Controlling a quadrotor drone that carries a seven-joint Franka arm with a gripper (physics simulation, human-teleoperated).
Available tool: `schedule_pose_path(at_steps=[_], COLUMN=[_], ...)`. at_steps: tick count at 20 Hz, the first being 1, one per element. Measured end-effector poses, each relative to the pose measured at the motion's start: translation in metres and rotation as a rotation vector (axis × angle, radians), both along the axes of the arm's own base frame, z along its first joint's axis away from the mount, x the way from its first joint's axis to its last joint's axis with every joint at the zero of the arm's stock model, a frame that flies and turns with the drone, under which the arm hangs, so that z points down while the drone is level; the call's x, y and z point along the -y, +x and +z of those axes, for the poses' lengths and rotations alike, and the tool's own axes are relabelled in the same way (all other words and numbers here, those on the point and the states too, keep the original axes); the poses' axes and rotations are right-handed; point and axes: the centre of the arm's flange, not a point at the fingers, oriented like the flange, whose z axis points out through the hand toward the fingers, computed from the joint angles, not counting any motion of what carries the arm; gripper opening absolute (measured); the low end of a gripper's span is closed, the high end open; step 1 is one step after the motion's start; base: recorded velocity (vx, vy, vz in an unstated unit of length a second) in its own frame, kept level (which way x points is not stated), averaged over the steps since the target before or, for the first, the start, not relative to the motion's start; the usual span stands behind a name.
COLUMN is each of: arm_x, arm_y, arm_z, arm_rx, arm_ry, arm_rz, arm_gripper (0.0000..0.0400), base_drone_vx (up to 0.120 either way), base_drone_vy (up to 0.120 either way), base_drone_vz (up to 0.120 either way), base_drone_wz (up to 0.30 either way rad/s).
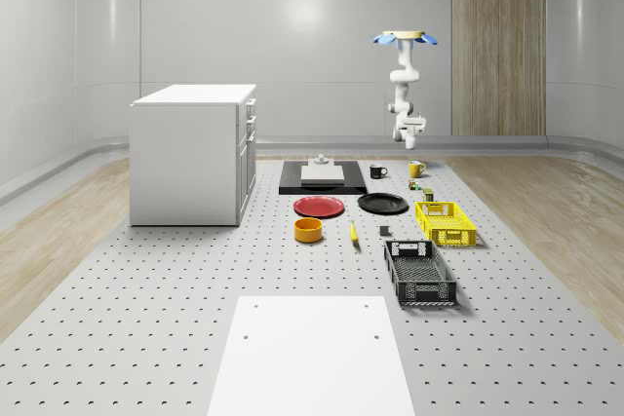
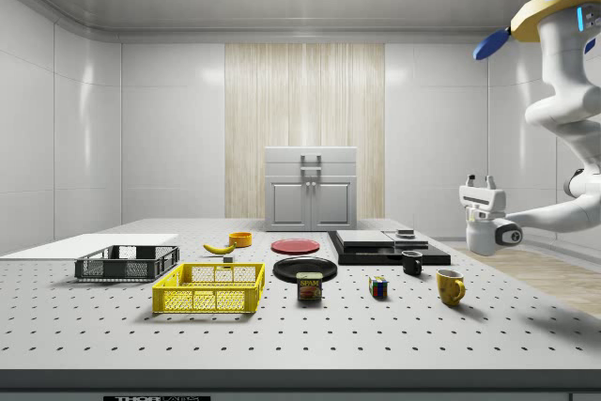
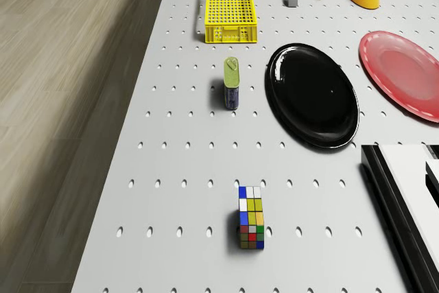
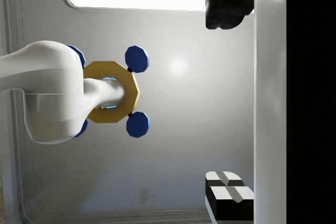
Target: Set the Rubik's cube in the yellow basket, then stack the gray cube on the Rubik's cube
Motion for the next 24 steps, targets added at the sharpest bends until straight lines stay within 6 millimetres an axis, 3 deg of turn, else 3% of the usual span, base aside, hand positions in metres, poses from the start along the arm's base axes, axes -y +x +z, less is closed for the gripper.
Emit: schedule_pose_path(at_steps=[3, 8, 13, 16, 19, 21, 24], arm_x=[-0.004, -0.018, -0.048, -0.073, -0.091, -0.091, -0.072], arm_y=[0.000, -0.001, 0.000, 0.000, 0.002, 0.003, 0.004], arm_z=[0.000, -0.003, -0.016, -0.040, -0.082, -0.117, -0.160], arm_rx=[0.002, 0.006, 0.009, 0.009, 0.008, 0.007, 0.004], arm_ry=[-0.044, -0.189, -0.515, -0.859, -1.325, -1.672, -2.152], arm_rz=[-0.001, -0.005, -0.014, -0.024, -0.038, -0.049, -0.065], arm_gripper=[0.0400, 0.0400, 0.0400, 0.0400, 0.0400, 0.0400, 0.0400], base_drone_vx=[0.120, 0.120, 0.120, 0.120, 0.120, 0.120, 0.120], base_drone_vy=[0.093, 0.000, 0.000, 0.000, 0.000, 0.000, 0.000], base_drone_vz=[0.000, 0.000, 0.000, 0.000, 0.000, 0.000, 0.000], base_drone_wz=[0.000, 0.000, 0.000, 0.000, 0.000, 0.000, 0.000])
